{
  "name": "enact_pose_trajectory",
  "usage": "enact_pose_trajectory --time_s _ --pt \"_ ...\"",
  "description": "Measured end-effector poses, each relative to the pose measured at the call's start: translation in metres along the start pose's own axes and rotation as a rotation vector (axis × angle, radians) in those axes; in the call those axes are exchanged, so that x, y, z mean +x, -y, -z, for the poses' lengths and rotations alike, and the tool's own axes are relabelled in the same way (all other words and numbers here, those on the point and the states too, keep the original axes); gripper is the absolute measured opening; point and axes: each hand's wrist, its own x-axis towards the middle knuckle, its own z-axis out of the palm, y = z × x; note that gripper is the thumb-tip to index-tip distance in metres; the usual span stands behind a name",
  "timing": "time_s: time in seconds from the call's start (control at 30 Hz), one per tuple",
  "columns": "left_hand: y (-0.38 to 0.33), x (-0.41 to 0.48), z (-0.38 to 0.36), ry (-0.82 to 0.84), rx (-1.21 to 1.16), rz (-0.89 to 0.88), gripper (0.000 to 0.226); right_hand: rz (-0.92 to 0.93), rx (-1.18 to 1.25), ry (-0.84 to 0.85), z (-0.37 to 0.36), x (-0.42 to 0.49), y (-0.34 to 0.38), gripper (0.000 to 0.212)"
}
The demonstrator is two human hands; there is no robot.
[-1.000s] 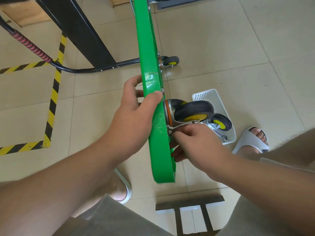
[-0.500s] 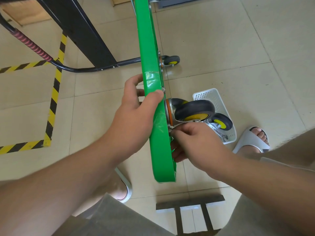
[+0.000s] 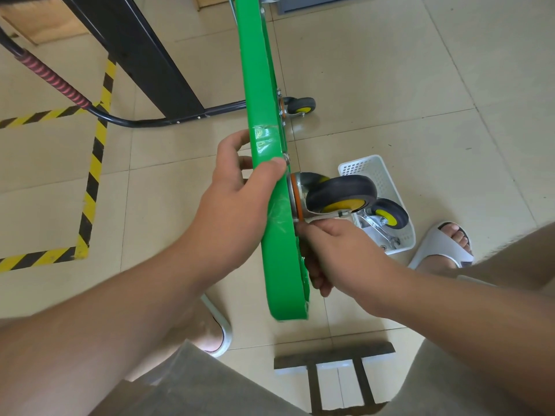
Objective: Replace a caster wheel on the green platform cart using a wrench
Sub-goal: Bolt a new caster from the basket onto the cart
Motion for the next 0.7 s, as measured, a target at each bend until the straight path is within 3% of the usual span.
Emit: enact_pose_trajectory --time_s 0.2,0.37,0.53,0.7 --pt "-0.0005 -0.0007 -0.0006 -0.004 0.006 -0.001 0.041 -0.027 0.045 -0.006 -0.0032 -0.0008 -0.0016 0.023" --pt "-0.0022 -0.001 -0.0006 -0.009 0.007 0.008 0.035 -0.086 0.125 0.031 -0.0053 -0.0007 0.0008 0.047" --pt "-0.0022 -0.001 -0.0008 -0.004 0.004 0.004 0.03 -0.111 0.117 0.012 -0.0055 0.0007 -0.0005 0.023" --pt "-0.0042 -0.0021 -0.0011 -0.005 0.0 0.001 0.038 -0.126 0.16 0.032 -0.0072 0.0057 -0.0021 0.039"
